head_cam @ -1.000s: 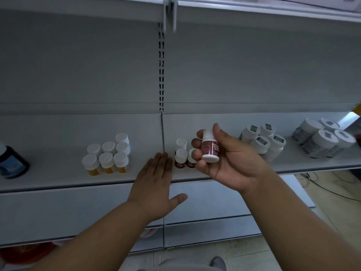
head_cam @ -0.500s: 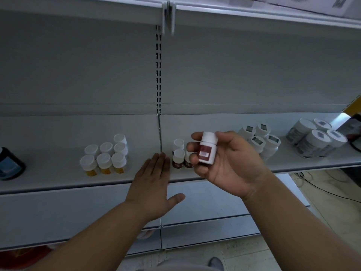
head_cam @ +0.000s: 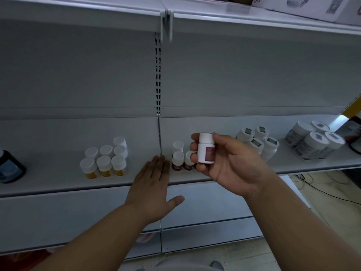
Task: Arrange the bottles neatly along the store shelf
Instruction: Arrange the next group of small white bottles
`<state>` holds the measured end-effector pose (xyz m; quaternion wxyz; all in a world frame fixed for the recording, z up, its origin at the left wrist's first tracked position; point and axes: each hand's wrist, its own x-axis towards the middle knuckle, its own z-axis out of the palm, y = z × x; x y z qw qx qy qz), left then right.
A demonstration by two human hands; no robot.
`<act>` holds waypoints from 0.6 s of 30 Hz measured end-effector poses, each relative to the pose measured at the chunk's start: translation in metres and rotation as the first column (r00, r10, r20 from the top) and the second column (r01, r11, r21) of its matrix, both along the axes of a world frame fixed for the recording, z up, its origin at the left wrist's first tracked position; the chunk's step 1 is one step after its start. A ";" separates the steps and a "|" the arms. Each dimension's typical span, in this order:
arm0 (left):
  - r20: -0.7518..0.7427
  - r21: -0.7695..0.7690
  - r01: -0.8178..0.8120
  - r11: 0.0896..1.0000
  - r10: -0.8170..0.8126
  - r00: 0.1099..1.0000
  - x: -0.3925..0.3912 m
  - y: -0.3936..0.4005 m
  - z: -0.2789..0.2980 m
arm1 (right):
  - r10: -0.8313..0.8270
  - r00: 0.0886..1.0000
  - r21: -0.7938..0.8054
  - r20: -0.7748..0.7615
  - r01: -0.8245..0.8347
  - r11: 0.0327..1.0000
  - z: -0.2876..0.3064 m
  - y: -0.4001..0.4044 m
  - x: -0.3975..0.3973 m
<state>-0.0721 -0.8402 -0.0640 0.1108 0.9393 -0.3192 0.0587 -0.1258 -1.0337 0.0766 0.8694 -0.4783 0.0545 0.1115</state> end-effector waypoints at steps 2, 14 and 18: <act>-0.015 0.017 0.006 1.000 -0.006 1.000 0.000 0.000 -0.001 | -0.020 0.999 -0.017 0.041 0.020 1.000 -0.001 -0.001 0.000; 0.001 0.057 -0.004 0.998 0.004 1.000 -0.002 -0.001 0.000 | -0.041 0.999 -0.064 0.028 0.043 0.997 -0.008 -0.006 0.006; 0.025 0.087 -0.014 0.996 0.011 1.000 -0.001 -0.002 0.004 | -0.126 0.984 -0.337 0.128 0.163 0.927 -0.016 -0.011 0.015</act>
